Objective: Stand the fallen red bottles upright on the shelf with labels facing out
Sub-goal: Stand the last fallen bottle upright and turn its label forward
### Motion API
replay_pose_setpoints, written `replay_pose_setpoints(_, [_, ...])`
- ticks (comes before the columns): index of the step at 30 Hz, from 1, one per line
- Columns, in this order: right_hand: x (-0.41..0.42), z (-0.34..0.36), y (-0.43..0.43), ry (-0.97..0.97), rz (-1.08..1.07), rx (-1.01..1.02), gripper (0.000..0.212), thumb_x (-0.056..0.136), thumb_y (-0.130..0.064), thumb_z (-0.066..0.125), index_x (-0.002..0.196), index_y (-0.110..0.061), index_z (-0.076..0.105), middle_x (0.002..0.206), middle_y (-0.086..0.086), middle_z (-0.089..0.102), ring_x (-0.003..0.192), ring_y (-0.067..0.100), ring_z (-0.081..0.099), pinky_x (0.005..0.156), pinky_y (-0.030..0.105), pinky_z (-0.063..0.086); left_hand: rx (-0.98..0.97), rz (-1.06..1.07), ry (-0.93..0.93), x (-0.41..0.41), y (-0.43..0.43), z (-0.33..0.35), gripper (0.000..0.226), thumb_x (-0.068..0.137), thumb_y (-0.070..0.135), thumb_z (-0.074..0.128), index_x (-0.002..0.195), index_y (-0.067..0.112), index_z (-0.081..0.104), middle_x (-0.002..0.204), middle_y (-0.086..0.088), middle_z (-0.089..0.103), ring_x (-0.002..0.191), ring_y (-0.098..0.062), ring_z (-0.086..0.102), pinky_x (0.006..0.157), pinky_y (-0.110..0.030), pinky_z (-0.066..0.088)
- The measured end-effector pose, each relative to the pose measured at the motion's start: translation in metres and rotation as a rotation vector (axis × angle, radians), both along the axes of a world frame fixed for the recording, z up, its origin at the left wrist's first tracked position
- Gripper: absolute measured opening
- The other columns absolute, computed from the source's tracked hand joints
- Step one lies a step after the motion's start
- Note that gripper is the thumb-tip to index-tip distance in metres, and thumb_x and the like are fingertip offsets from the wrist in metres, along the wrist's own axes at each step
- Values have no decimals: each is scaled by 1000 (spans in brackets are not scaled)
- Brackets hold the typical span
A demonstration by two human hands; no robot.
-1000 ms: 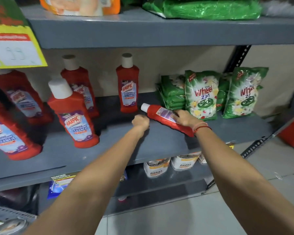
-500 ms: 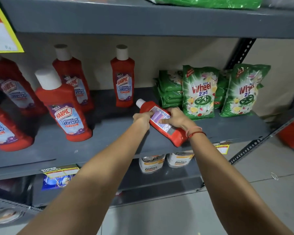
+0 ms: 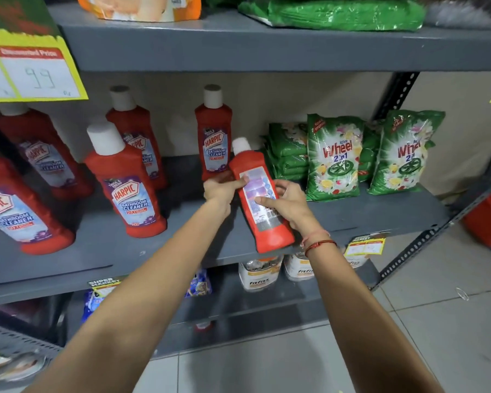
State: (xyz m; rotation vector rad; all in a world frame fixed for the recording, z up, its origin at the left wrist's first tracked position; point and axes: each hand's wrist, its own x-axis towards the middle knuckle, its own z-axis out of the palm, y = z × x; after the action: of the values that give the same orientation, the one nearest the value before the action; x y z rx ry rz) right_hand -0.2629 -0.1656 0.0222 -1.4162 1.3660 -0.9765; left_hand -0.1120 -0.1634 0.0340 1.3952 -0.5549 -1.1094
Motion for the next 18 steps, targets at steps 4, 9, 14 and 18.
replay_pose_setpoints(4, [23,14,-4,-107,19,-43,70,60,0,85,121,4,51,116,22,65,99,28,66,90,39,54,-135,-104,-7,24,10,35,56,69,-5,75,122,0,55,113,-17,65,99,-28,64,87,-40,55])
replay_pose_setpoints(9, [45,21,-9,-43,53,-131,60,56,-3,88,104,-16,56,105,11,69,96,26,68,90,43,55,-256,-151,-200,46,20,58,59,68,-12,73,123,-2,52,120,-23,62,99,-24,62,90,-37,53])
replay_pose_setpoints(14, [56,23,-9,64,125,-165,55,58,-12,88,105,-13,60,105,15,72,93,28,71,81,52,58,-320,-168,-340,55,26,59,64,67,-8,75,127,-1,51,120,-23,63,105,-26,63,81,-23,56])
replay_pose_setpoints(18, [57,26,-9,146,175,-153,68,59,-20,87,118,-11,53,108,14,71,94,28,70,78,57,58,-345,-202,-401,61,31,54,66,69,-3,76,129,2,50,121,-20,63,105,-23,63,93,-34,52])
